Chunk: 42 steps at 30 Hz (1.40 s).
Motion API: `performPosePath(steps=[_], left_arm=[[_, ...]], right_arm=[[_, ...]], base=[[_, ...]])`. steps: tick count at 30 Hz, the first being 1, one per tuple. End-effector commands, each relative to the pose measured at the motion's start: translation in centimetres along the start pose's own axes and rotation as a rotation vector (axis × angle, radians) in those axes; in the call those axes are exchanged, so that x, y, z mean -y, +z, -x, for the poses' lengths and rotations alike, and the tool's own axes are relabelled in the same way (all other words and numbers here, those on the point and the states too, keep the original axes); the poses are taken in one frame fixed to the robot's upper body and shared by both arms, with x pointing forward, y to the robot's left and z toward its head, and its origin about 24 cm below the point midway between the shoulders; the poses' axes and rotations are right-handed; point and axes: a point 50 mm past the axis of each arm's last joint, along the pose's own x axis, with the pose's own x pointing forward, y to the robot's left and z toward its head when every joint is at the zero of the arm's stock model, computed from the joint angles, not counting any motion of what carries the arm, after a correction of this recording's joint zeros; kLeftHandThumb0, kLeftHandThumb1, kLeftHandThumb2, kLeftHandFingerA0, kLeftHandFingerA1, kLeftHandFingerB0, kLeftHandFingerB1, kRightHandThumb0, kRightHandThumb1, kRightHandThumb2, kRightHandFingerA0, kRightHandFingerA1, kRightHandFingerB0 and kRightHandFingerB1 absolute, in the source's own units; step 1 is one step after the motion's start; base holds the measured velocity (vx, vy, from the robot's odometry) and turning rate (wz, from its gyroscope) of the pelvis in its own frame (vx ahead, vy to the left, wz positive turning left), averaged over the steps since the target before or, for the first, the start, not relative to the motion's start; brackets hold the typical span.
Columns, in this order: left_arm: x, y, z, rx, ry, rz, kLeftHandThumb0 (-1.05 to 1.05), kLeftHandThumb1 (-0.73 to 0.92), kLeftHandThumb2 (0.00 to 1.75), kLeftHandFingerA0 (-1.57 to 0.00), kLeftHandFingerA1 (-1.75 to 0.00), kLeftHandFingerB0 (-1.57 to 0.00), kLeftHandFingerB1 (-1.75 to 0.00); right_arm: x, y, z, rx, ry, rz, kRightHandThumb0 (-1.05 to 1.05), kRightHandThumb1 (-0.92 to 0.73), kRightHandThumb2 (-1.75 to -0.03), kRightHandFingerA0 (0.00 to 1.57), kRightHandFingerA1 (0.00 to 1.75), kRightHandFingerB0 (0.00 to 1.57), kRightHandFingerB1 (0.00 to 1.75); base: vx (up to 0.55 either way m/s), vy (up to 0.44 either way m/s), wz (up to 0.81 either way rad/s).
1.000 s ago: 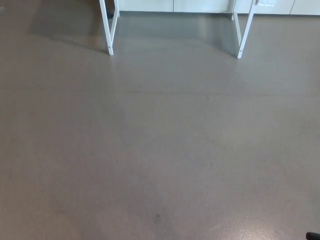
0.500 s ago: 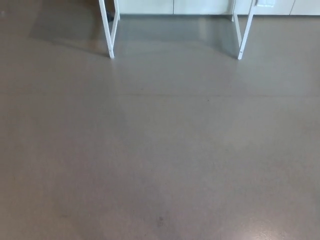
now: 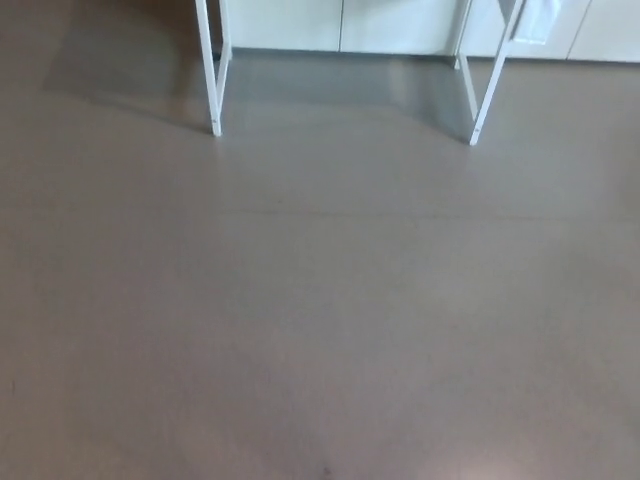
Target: The robot walk towards a table in front and uses its left hand to pickup a tennis ball on the left side and put it in a container on the right hand side
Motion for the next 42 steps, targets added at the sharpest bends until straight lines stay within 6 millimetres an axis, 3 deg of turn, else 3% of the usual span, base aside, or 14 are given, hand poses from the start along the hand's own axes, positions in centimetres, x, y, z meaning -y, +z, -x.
performPosePath(steps=[1,20,31,32,39,40,42], left_arm=[[-0.12,-0.03,0.03,0.007,0.001,0.011,0.15,0.7,0.63,-0.26,-0.39,-0.19,-0.33],[0.02,0.17,0.28,0.02,-0.009,-0.025,0.16,0.74,0.65,-0.26,-0.4,-0.19,-0.34],[-0.09,-0.04,0.2,0.009,0.007,-0.003,0.18,0.71,0.64,-0.29,-0.41,-0.22,-0.34],[-0.11,-0.09,0.21,0.009,0.01,-0.011,0.12,0.51,0.92,-0.21,-0.52,-0.14,-0.48],[-0.05,-0.08,0.23,0.003,0.032,-0.038,0.11,0.5,0.91,-0.23,-0.52,-0.16,-0.48],[-0.04,-0.11,0.23,0.005,0.027,-0.029,0.18,0.7,0.64,-0.3,-0.41,-0.22,-0.35],[-0.01,-0.13,0.26,0.01,0.016,-0.027,0.17,0.7,0.64,-0.3,-0.41,-0.21,-0.34]], right_arm=[[0.68,0.59,0.0,0.027,-0.022,0.043,-0.19,-0.48,-0.54,0.69,0.49,0.49,0.41],[0.53,0.67,-0.11,0.028,-0.015,0.052,-0.19,-0.48,-0.54,0.68,0.49,0.49,0.42],[0.47,0.56,-0.05,0.022,-0.011,0.088,-0.19,-0.5,-0.54,0.7,0.48,0.51,0.42],[0.48,0.53,-0.05,0.022,-0.012,0.096,-0.19,-0.5,-0.54,0.7,0.48,0.51,0.42],[0.49,0.39,-0.06,0.015,-0.012,0.119,-0.29,-0.43,-0.63,0.7,0.54,0.5,0.47],[0.49,0.38,-0.04,0.018,-0.011,0.12,-0.28,-0.43,-0.62,0.71,0.54,0.51,0.48],[0.54,0.34,-0.08,0.021,-0.011,0.134,-0.29,-0.43,-0.63,0.7,0.54,0.51,0.48]], base=[[0.21,0.092,0.07],[0.27,-0.126,0.16],[0.36,0.207,-0.21],[0.33,0.138,0.01],[0.32,0.016,0.11],[0.37,-0.1,0.11],[0.44,-0.179,0.16]])
